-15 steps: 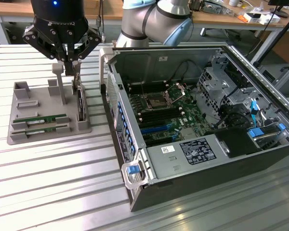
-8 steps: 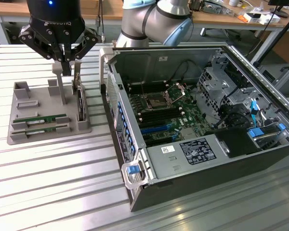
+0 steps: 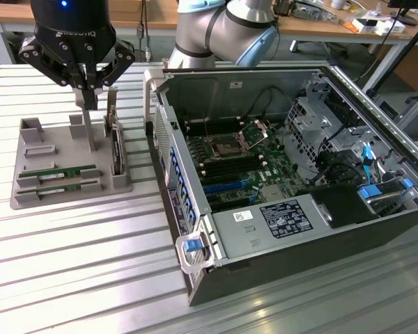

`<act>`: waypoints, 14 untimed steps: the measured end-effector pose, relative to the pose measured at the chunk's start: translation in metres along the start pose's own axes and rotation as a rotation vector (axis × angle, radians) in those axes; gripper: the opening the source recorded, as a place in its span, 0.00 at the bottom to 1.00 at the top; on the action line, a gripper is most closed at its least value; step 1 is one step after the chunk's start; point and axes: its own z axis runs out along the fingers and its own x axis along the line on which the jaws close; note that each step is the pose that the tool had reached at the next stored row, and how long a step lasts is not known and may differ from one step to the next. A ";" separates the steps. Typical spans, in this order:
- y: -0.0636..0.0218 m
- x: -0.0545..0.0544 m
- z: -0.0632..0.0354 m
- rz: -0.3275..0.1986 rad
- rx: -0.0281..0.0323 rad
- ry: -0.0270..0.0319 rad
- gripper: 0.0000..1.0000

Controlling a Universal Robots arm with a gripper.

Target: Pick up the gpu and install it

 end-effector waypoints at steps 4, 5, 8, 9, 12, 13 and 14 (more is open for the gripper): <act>-0.0003 0.004 -0.0001 0.000 0.0000 0.0000 0.10; -0.0004 0.006 -0.0002 0.000 0.0000 0.0000 0.10; -0.0006 0.008 -0.0002 0.000 0.0000 0.0000 0.10; -0.0007 0.009 -0.0003 0.000 0.0000 0.0000 0.10; -0.0009 0.012 -0.0003 0.000 0.0000 0.0000 0.10; -0.0010 0.012 -0.0004 0.000 0.0001 0.0000 0.10; -0.0010 0.013 -0.0003 0.000 0.0000 0.0000 0.10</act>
